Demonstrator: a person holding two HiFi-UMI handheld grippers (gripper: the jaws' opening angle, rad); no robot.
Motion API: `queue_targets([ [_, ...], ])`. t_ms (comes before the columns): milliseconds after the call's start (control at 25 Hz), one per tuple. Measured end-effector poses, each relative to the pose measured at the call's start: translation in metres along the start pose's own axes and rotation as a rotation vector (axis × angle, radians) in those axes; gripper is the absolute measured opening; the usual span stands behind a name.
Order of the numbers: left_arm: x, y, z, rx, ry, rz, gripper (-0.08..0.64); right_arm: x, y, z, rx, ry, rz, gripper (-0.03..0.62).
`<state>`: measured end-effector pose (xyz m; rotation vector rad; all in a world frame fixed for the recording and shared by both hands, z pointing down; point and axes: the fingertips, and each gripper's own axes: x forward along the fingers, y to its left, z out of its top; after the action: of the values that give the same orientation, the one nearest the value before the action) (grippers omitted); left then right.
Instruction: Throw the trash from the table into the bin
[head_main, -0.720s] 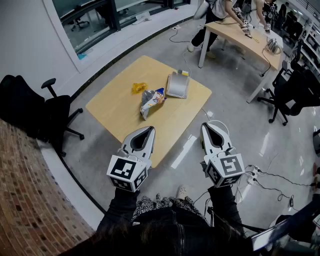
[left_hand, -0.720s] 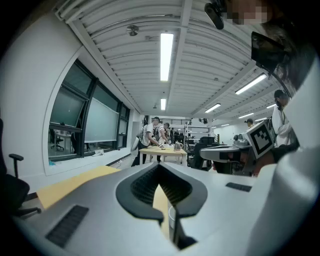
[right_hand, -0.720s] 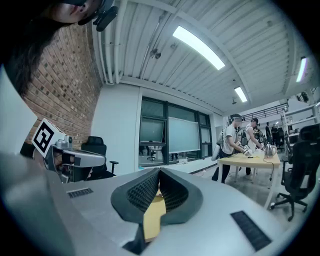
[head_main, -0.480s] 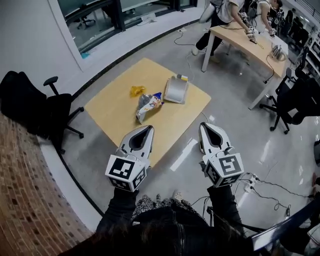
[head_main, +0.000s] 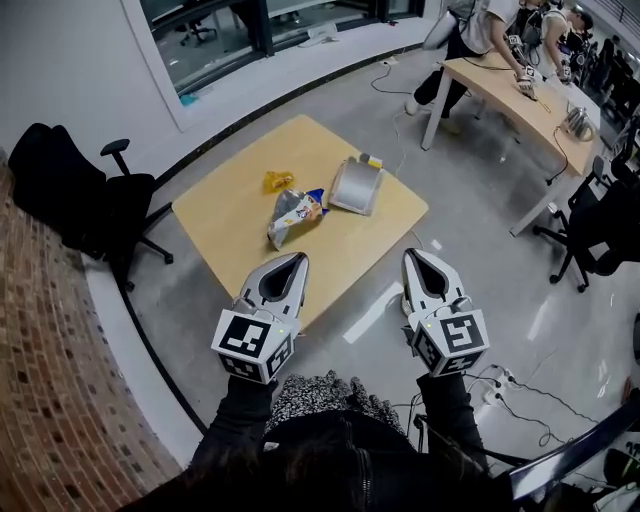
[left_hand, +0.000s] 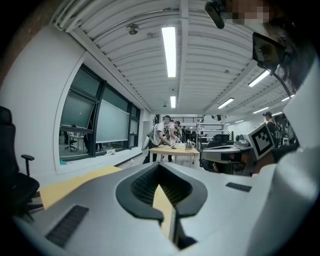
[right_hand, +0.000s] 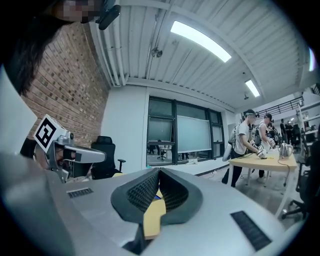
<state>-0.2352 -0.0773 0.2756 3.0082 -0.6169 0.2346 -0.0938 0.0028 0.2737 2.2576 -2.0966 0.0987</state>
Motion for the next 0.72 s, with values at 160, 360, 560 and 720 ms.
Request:
queue_targets([
  [160,0.018,0.004,0.0,0.003,0.01,0.002,-0.012,0.014,-0.009,-0.003,0.005,0.006,0.015,0.009],
  [360,0.046,0.02,0.005,-0.001,0.004,-0.009,-0.012,0.042,-0.024,-0.005,0.0,0.018,0.011,0.009],
  [560,0.079,0.044,0.011,-0.01,-0.002,-0.029,-0.012,0.077,-0.039,-0.004,-0.006,0.028,0.003,0.009],
  [720,0.102,0.065,0.016,-0.004,-0.006,-0.031,-0.012,0.107,-0.052,-0.004,-0.006,0.038,-0.004,0.009],
])
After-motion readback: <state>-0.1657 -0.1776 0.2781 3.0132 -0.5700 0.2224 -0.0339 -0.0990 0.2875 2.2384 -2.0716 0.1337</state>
